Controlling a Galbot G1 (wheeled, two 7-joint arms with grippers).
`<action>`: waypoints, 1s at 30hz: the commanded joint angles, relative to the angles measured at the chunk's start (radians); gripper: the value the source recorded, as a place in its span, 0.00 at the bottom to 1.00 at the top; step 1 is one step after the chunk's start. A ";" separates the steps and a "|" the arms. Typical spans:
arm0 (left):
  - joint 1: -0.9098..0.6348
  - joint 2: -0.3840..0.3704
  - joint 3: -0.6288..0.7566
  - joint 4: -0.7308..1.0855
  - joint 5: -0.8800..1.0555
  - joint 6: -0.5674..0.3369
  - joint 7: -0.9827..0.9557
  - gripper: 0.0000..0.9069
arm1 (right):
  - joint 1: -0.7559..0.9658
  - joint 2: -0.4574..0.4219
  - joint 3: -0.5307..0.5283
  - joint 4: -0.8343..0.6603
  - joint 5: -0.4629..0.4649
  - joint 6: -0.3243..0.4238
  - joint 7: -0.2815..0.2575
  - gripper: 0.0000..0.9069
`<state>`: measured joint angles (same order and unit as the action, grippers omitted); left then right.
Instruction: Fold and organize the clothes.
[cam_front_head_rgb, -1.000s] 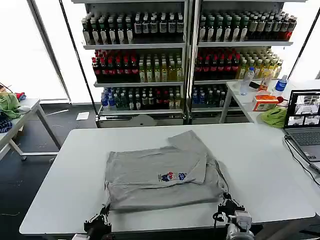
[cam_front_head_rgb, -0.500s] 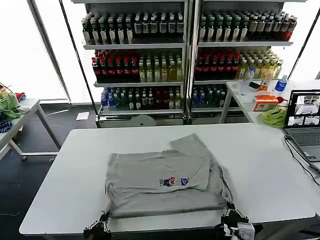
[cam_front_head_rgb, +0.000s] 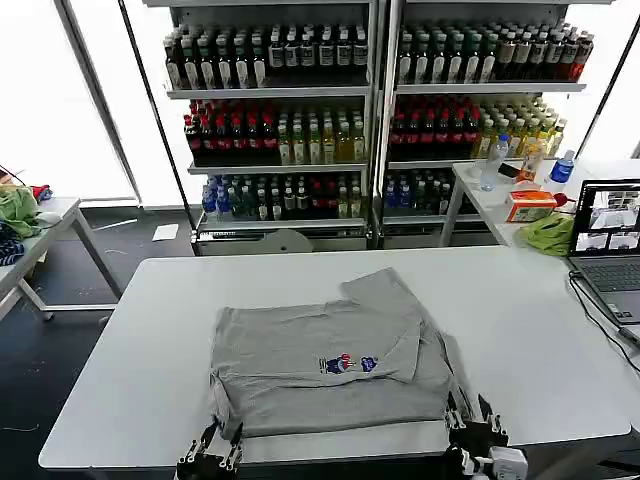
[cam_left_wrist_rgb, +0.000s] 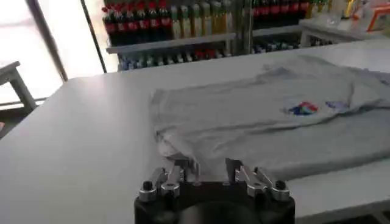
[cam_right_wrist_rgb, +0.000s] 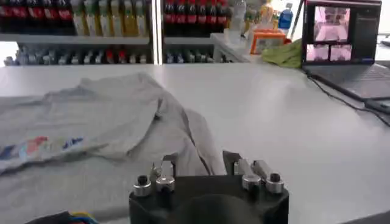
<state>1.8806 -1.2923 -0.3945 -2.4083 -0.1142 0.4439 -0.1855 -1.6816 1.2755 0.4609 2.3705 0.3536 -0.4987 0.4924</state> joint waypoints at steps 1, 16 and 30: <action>-0.028 0.016 -0.098 -0.177 -0.061 0.038 -0.001 1.00 | 0.056 -0.003 0.090 0.073 0.100 -0.013 0.004 1.00; -0.295 0.245 -0.246 0.069 -0.215 0.017 0.067 1.00 | 0.419 -0.069 0.121 -0.178 0.215 -0.002 -0.030 1.00; -0.772 0.516 -0.003 0.446 -0.387 -0.028 0.143 1.00 | 0.959 -0.270 -0.197 -0.664 0.256 -0.016 -0.237 1.00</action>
<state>1.4843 -0.9890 -0.5504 -2.2511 -0.3835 0.4494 -0.0973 -1.0787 1.1209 0.4407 2.0082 0.5729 -0.5160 0.3983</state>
